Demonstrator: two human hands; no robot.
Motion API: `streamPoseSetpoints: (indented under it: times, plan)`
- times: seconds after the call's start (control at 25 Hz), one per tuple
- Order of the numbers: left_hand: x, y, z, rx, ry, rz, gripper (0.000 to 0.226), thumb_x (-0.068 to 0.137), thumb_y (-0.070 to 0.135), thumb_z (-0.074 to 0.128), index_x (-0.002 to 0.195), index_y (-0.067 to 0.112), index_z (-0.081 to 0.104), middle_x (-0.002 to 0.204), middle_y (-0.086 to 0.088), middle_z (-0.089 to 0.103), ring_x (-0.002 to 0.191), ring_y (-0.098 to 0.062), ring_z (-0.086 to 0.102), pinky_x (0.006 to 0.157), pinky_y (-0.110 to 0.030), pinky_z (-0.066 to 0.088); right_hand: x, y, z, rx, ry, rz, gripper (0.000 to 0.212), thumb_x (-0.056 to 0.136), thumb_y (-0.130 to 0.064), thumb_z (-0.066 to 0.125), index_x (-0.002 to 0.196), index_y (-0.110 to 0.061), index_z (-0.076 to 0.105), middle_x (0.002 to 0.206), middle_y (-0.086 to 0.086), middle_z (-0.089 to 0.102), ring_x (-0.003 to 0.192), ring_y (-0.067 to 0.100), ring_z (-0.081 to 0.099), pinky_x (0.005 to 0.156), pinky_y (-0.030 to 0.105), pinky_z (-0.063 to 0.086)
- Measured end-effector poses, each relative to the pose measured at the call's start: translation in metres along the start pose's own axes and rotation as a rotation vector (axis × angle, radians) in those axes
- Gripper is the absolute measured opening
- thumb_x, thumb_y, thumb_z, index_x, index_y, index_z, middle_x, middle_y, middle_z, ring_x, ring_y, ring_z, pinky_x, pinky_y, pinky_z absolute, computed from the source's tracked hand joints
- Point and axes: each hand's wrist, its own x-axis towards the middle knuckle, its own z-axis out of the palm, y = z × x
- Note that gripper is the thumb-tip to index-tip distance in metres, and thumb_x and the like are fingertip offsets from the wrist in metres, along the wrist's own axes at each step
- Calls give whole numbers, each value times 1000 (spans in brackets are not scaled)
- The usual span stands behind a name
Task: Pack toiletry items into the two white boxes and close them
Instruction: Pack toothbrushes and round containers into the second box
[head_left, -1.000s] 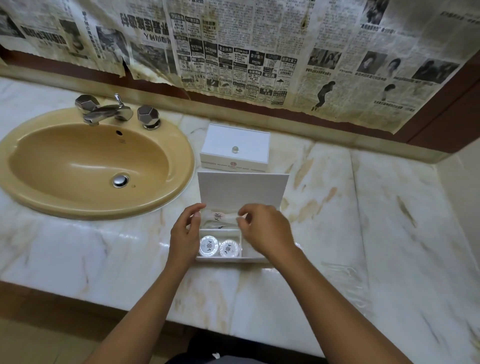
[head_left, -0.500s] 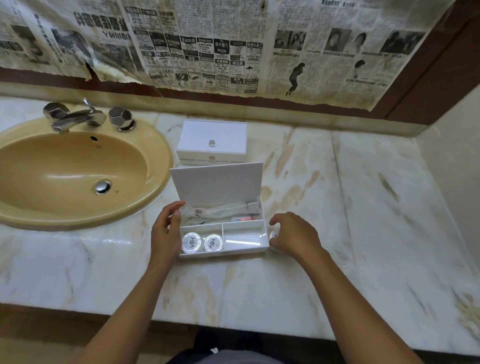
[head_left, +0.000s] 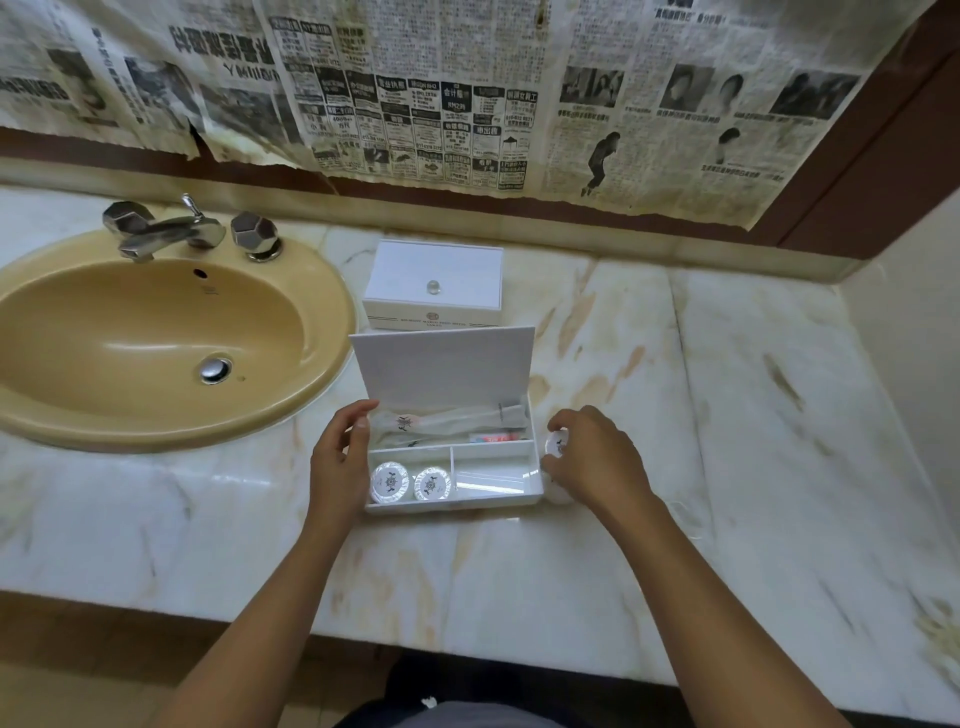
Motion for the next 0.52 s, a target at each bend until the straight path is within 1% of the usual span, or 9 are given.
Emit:
streamPoseSetpoints:
  times: [0.16, 0.24, 0.32, 0.4, 0.52]
  plan:
    - [1, -1, -1, -30, -8, -11, 30, 102, 9, 43, 108, 29, 64, 107, 16, 64, 89, 12, 56, 79, -3, 40, -9, -38, -18, 14, 134, -132, 38, 86, -38, 65, 120, -23, 59, 113, -5, 65, 104, 19, 56, 82, 30, 46]
    - [1, -3, -1, -38, -6, -10, 30, 102, 9, 43, 108, 29, 64, 109, 15, 64, 91, 10, 56, 79, -5, 41, -15, -60, -19, 72, 106, -197, 39, 84, -40, 66, 119, -24, 59, 111, -5, 66, 104, 18, 55, 82, 31, 46]
    - [2, -4, -1, -38, -1, -7, 29, 102, 10, 44, 110, 27, 65, 110, 15, 65, 92, 9, 57, 79, -6, 42, -20, -79, -8, 70, 34, -282, 40, 82, -41, 68, 118, -25, 61, 112, -4, 65, 107, 19, 54, 85, 31, 46]
    - [2, -4, -1, -38, 3, -9, 29, 102, 10, 44, 109, 28, 64, 110, 16, 65, 93, 8, 58, 78, -7, 43, -23, -93, 10, -3, -16, -357, 40, 82, -41, 68, 117, -24, 63, 114, 0, 61, 111, 21, 51, 88, 33, 44]
    - [2, -3, -1, -43, -1, -15, 29, 102, 9, 44, 108, 29, 64, 109, 17, 64, 93, 9, 58, 76, -4, 41, -19, -104, 32, -158, -41, -401, 39, 81, -41, 66, 115, -22, 65, 113, 5, 56, 110, 26, 49, 88, 35, 40]
